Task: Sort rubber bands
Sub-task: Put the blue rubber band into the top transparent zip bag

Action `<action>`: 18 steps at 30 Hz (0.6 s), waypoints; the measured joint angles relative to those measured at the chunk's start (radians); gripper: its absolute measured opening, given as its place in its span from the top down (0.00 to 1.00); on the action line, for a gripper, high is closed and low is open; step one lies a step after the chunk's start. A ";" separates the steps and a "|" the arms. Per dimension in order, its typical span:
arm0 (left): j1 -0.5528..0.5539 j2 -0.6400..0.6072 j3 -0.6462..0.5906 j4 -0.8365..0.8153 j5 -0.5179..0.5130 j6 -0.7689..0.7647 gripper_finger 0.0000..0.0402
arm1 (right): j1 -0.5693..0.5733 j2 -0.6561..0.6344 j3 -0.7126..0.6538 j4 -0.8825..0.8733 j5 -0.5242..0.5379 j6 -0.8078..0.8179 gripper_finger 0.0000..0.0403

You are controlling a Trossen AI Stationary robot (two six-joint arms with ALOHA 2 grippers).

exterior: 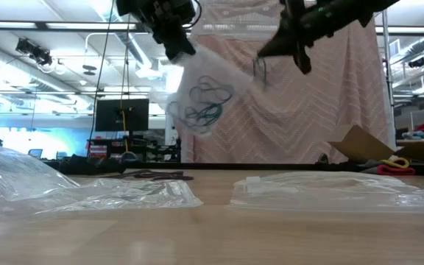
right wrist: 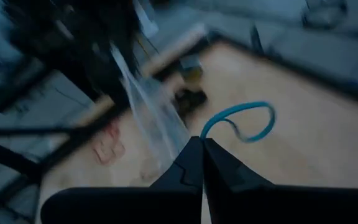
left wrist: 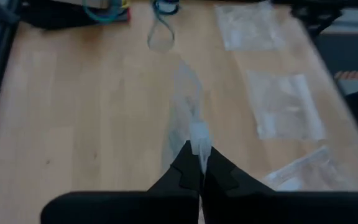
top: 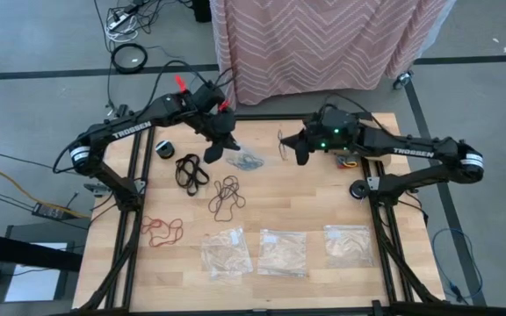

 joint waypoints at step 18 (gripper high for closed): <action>-0.011 0.039 0.000 0.139 0.036 -0.063 1.00 | 0.020 0.003 0.002 0.215 0.063 -0.006 1.00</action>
